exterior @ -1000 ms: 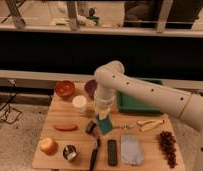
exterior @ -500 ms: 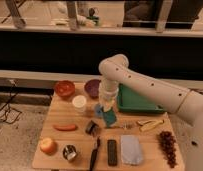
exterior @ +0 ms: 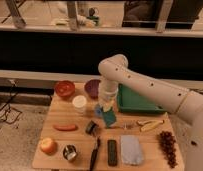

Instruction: Place sponge in plastic cup

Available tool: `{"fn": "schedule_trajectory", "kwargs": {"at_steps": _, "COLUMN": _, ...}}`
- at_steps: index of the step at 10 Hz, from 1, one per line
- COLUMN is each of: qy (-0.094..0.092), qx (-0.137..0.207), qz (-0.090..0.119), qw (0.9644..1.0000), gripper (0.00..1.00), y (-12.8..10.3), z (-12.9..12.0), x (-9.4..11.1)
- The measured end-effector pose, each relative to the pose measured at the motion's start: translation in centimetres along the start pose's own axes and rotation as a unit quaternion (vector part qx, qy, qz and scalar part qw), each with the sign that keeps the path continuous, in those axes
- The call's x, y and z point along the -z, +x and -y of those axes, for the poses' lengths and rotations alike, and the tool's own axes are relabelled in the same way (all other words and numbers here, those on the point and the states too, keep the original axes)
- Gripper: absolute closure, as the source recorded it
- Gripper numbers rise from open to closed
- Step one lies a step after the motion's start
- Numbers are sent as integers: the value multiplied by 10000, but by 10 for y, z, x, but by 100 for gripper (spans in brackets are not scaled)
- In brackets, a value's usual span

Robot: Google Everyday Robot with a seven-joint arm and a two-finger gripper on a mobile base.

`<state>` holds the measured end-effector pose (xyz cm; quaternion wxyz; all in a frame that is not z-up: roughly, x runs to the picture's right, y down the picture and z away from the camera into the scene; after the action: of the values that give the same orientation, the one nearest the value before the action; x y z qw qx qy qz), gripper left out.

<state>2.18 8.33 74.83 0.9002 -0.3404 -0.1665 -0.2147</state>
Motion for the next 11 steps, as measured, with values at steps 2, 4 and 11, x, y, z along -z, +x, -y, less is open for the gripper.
{"fn": "schedule_trajectory", "kwargs": {"at_steps": 2, "qy": 18, "qx": 36, "qz": -19, "qw": 10000, "gripper": 100, "y": 0, "z": 1, "x": 0}}
{"fn": "schedule_trajectory", "kwargs": {"at_steps": 4, "qy": 90, "qx": 174, "qz": -34, "qw": 9998, "gripper": 100, "y": -14, "z": 20, "x": -1}}
{"fn": "schedule_trajectory", "kwargs": {"at_steps": 11, "qy": 87, "qx": 356, "qz": -266, "qw": 9990, "gripper": 100, "y": -10, "z": 68, "x": 3}}
